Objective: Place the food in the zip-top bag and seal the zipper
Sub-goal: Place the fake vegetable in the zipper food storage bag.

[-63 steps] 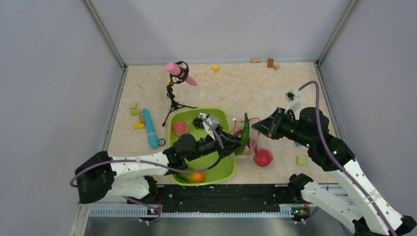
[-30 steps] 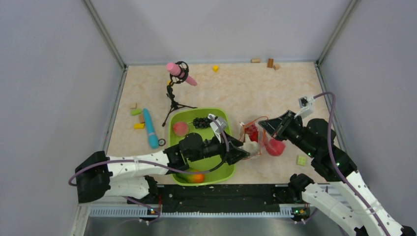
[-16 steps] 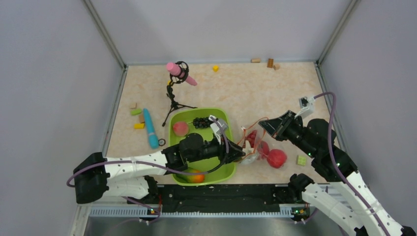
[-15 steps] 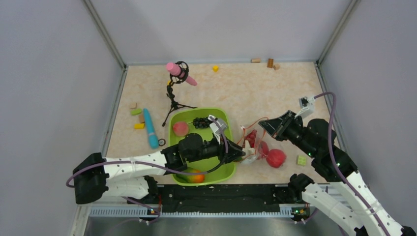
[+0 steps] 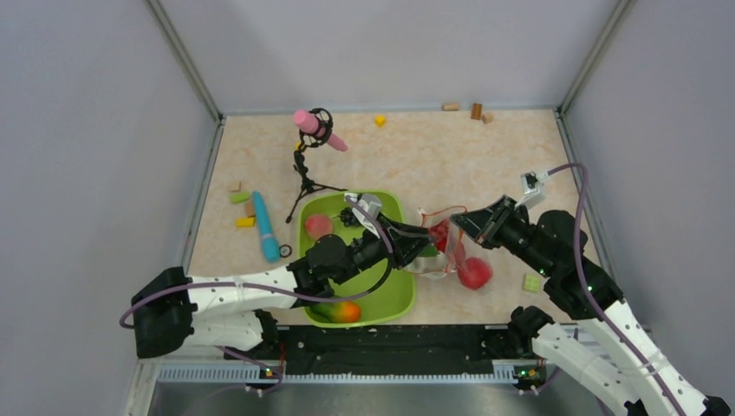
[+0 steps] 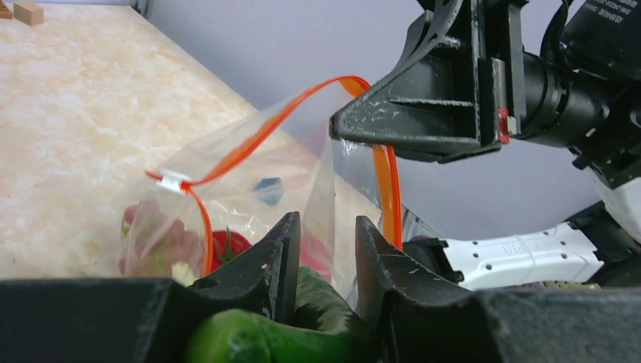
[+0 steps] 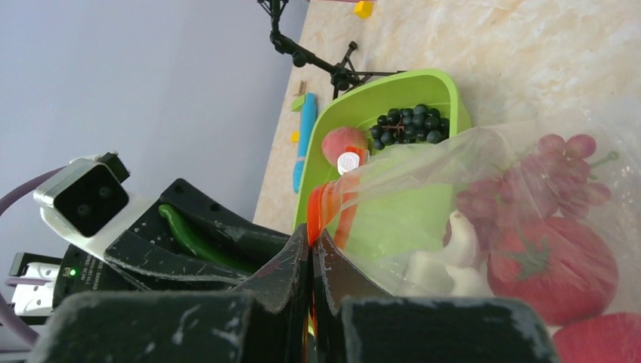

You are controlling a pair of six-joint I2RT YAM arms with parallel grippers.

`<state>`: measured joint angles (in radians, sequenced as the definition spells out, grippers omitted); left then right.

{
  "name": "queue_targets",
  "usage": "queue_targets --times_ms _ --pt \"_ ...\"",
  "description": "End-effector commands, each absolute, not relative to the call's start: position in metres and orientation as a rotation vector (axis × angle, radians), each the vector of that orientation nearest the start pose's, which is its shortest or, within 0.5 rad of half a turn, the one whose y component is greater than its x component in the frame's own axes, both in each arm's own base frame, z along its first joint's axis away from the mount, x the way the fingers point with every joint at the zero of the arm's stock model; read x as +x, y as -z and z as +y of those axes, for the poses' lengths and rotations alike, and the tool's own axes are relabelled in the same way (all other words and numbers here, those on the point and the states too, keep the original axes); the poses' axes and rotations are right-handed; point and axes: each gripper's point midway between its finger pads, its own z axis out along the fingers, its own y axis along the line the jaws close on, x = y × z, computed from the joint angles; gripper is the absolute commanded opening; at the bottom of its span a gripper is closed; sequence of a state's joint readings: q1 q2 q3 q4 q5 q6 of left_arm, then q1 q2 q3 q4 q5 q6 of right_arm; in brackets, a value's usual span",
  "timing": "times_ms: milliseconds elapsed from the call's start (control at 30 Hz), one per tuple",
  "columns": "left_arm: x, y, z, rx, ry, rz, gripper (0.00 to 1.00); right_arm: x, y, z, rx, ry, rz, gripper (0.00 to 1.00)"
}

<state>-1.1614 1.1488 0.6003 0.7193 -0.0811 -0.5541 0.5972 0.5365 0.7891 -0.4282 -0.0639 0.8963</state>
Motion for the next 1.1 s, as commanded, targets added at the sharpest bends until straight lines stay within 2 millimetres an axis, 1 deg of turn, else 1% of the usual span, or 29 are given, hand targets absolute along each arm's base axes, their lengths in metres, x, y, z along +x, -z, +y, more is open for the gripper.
queue_targets --times_ms 0,33,233,267,300,433,467,500,567,600,633,667,700,767,800,900,967,1067 --pt "0.161 -0.312 -0.383 0.334 1.388 1.351 0.00 0.183 -0.331 0.189 0.203 -1.246 1.762 0.00" --pt "0.160 -0.313 -0.385 0.340 1.400 1.333 0.00 0.183 -0.331 0.190 0.203 -1.255 1.760 0.00" --pt "0.170 -0.301 -0.397 0.307 1.400 1.298 0.00 0.179 -0.341 0.194 0.193 -1.314 1.728 0.00" --pt "0.171 -0.296 -0.400 0.305 1.399 1.302 0.00 0.180 -0.341 0.194 0.197 -1.314 1.727 0.00" --pt "0.171 -0.297 -0.401 0.294 1.413 1.286 0.00 0.180 -0.341 0.195 0.201 -1.317 1.730 0.00" --pt "0.166 -0.286 -0.415 0.318 1.472 1.300 0.00 0.178 -0.342 0.197 0.199 -1.341 1.726 0.00" --pt "0.165 -0.283 -0.418 0.328 1.477 1.309 0.05 0.178 -0.342 0.197 0.199 -1.344 1.725 0.00" --pt "0.165 -0.281 -0.420 0.331 1.479 1.321 0.15 0.178 -0.342 0.197 0.197 -1.344 1.725 0.00" --pt "0.165 -0.277 -0.422 0.336 1.468 1.339 0.41 0.178 -0.342 0.196 0.201 -1.342 1.726 0.00" --pt "0.165 -0.277 -0.422 0.336 1.460 1.348 0.52 0.178 -0.341 0.196 0.205 -1.338 1.728 0.00" --pt "0.166 -0.275 -0.422 0.338 1.447 1.362 0.60 0.179 -0.341 0.195 0.207 -1.334 1.729 0.00" --pt "0.167 -0.275 -0.422 0.341 1.434 1.377 0.65 0.179 -0.340 0.195 0.209 -1.330 1.731 0.00" --pt "0.168 -0.276 -0.423 0.347 1.422 1.390 0.67 0.179 -0.339 0.195 0.210 -1.326 1.732 0.00" --pt "0.168 -0.275 -0.428 0.390 1.388 1.432 0.69 0.180 -0.339 0.194 0.212 -1.320 1.731 0.00" --pt "0.169 -0.272 -0.431 0.407 1.369 1.468 0.71 0.181 -0.339 0.193 0.215 -1.315 1.728 0.00" --pt "0.170 -0.257 -0.437 0.458 1.312 1.582 0.73 0.182 -0.336 0.192 0.222 -1.297 1.733 0.00" --pt "0.168 -0.256 -0.435 0.470 1.306 1.602 0.73 0.183 -0.334 0.190 0.227 -1.278 1.740 0.00" --pt "0.166 -0.252 -0.426 0.484 1.270 1.637 0.74 0.186 -0.327 0.184 0.235 -1.224 1.757 0.00"
